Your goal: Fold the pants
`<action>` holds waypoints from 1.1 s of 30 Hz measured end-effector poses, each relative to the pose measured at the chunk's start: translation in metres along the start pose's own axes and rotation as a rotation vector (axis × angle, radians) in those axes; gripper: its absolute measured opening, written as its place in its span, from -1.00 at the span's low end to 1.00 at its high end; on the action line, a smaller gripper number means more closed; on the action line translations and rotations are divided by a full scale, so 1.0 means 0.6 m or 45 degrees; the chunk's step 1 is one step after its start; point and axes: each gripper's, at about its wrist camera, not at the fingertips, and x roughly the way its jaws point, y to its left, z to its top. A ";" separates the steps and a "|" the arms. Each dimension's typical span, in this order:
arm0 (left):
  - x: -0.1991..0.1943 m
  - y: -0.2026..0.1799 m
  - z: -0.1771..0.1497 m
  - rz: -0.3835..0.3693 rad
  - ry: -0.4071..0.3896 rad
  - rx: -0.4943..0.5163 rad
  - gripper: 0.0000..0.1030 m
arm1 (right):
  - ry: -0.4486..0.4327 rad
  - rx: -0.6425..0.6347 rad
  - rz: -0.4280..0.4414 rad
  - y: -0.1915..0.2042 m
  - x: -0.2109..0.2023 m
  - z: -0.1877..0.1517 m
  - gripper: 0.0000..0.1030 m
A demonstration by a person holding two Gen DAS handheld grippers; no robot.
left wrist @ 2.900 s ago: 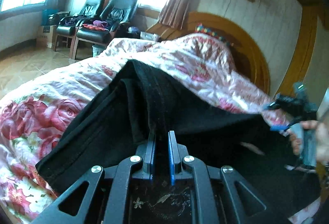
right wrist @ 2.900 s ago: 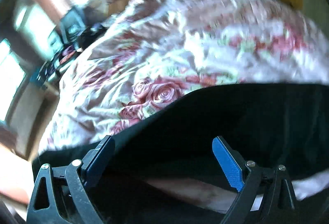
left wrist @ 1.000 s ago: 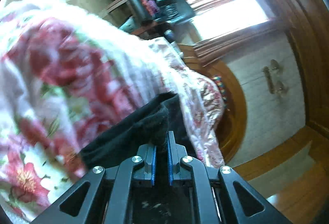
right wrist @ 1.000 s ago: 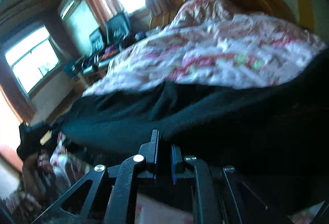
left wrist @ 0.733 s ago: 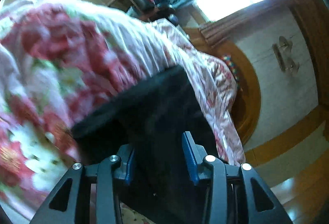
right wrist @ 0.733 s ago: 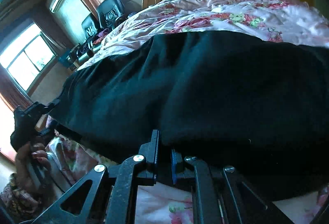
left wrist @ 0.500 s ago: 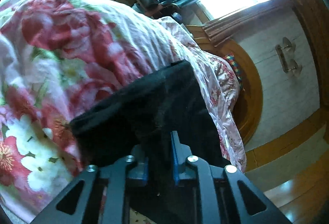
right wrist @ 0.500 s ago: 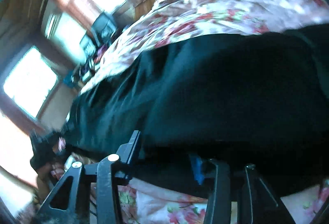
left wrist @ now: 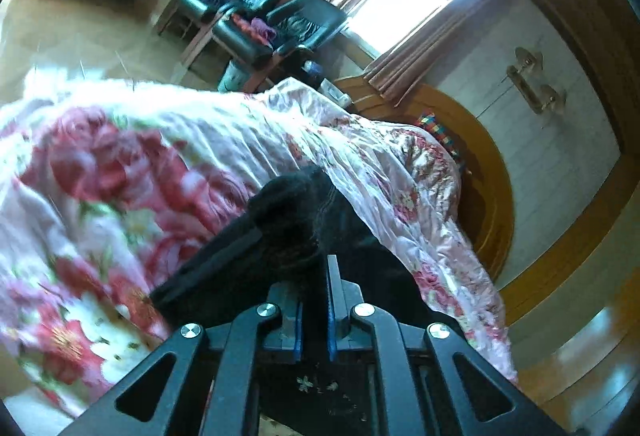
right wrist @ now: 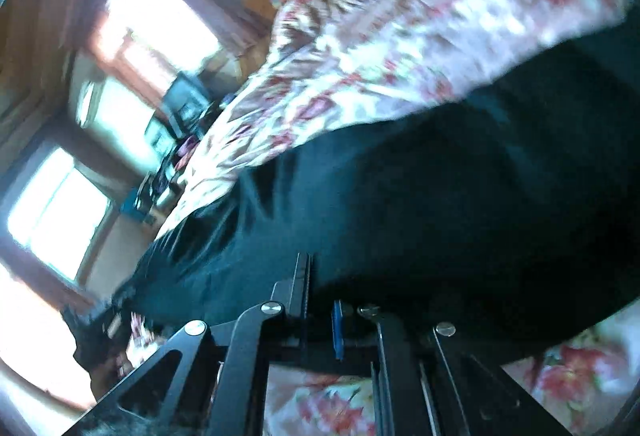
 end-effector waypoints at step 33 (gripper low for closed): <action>-0.004 -0.248 -0.163 -0.069 0.121 0.809 -0.29 | -0.336 0.533 -0.298 -0.270 -0.156 0.075 -0.03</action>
